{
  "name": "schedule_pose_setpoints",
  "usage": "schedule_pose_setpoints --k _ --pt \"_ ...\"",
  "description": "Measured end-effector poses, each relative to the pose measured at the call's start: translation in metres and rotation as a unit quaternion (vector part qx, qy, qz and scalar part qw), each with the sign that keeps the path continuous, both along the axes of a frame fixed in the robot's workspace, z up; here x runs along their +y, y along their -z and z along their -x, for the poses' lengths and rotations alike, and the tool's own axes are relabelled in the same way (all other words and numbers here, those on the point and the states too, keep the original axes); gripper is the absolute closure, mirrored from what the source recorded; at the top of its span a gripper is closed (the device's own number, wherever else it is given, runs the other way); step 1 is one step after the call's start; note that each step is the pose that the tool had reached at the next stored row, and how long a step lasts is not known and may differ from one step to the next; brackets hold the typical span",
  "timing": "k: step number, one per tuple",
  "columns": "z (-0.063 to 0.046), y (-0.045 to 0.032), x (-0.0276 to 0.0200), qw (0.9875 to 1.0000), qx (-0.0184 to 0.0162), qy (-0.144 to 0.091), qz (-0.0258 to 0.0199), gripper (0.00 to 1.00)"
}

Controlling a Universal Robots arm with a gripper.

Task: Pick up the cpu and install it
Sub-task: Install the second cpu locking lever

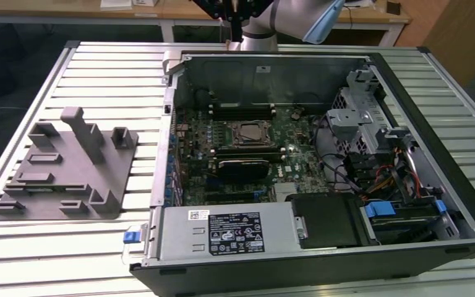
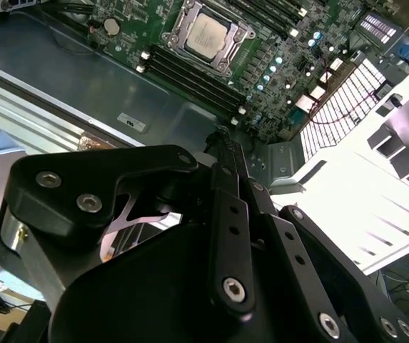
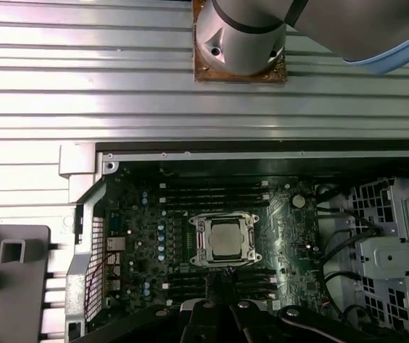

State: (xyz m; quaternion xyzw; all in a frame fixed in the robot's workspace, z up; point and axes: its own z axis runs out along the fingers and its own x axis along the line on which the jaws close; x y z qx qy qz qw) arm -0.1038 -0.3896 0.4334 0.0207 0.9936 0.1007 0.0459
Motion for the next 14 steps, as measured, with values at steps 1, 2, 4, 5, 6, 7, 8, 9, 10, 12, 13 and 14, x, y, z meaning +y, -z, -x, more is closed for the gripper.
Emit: schedule_pose_setpoints --k 1,2,4,5,6,7,8,9,10,12,13,14 --pt "0.0 0.0011 0.0 1.0 0.0 0.0 0.0 0.89" --pt "0.0 0.0021 0.0 1.0 0.0 0.0 0.0 0.89" --pt "0.0 0.0042 0.0 1.0 0.0 0.0 0.0 0.89" --pt "0.0 0.0052 0.0 1.0 0.0 0.0 0.0 0.89" --pt "0.0 0.0061 0.0 1.0 0.0 0.0 0.0 0.89" --pt "-0.001 0.0071 0.0 1.0 0.0 0.0 0.0 0.89" --pt "-0.001 0.0079 0.0 1.0 0.0 0.0 0.0 0.89" --pt "-0.002 0.0088 0.0 1.0 0.0 0.0 0.0 0.89" --pt "-0.003 0.0096 0.0 1.0 0.0001 0.0 0.0 0.89" --pt "-0.005 0.0113 0.0 1.0 0.0002 0.0 0.0 0.89" --pt "-0.007 0.0121 0.0 1.0 0.0002 0.0 0.0 0.89" --pt "-0.012 0.014 0.0 1.0 0.0004 0.0 0.0 0.89"
